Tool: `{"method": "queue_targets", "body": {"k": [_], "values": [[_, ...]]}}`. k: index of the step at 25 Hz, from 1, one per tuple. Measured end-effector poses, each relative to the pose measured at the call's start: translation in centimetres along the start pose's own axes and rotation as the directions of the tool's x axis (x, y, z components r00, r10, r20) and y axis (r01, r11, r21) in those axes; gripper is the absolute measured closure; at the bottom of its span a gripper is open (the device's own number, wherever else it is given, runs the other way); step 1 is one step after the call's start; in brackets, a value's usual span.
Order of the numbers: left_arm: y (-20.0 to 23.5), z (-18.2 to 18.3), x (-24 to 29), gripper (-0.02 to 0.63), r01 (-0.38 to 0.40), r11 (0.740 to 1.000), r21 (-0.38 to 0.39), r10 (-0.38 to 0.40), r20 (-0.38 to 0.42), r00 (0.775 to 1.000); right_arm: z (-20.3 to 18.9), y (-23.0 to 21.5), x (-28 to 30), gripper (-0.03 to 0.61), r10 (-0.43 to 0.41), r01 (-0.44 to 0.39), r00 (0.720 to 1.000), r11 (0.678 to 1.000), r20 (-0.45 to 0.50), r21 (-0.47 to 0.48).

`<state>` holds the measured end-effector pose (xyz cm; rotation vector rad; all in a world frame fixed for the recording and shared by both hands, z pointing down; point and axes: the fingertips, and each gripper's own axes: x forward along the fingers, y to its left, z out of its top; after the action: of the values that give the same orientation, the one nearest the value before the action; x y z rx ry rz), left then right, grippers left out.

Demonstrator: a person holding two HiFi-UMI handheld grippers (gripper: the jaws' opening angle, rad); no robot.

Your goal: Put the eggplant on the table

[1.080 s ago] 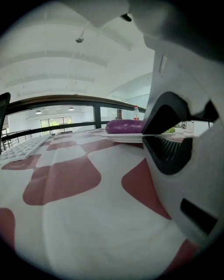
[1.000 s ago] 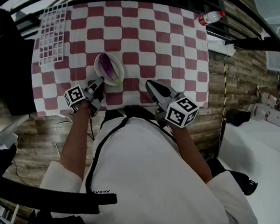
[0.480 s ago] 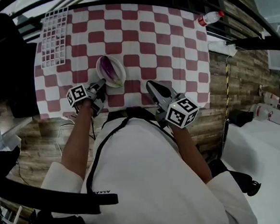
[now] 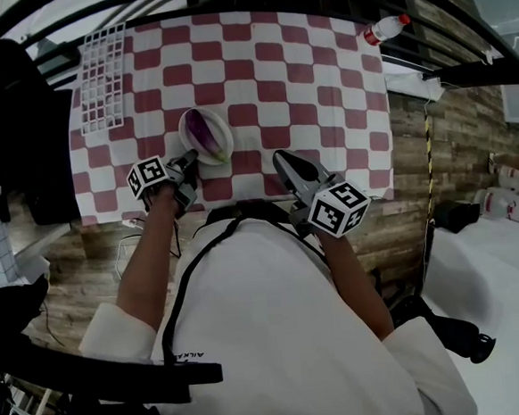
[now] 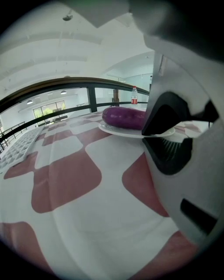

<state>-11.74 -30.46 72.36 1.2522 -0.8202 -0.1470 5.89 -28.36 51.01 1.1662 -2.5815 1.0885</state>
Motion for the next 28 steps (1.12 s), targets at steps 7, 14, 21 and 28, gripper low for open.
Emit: {"method": "queue_targets", "body": {"k": [7, 14, 21, 28], "values": [[0.2, 0.0, 0.0, 0.583, -0.087, 0.996, 0.009, 0.087, 0.021, 0.996, 0.2, -0.5, -0.9, 0.571, 0.007, -0.007, 1.000, 1.000, 0.024, 0.006], [0.5, 0.0, 0.0, 0.559, -0.194, 0.981, 0.017, 0.193, 0.035, 0.981, 0.7, -1.0, -1.6, 0.571, 0.015, -0.015, 0.999, 1.000, 0.044, 0.008], [0.5, -0.1, 0.1, 0.555, -0.264, 0.964, 0.029, 0.263, 0.045, 0.964, 1.0, -1.5, -2.2, 0.571, 0.022, -0.023, 0.998, 1.000, 0.056, 0.010], [-1.0, -0.1, -0.2, 0.465, -0.190, 0.980, 0.052, 0.186, 0.069, 0.980, 1.2, -1.8, -2.7, 0.571, 0.026, -0.026, 0.998, 1.000, 0.063, 0.013]]}}
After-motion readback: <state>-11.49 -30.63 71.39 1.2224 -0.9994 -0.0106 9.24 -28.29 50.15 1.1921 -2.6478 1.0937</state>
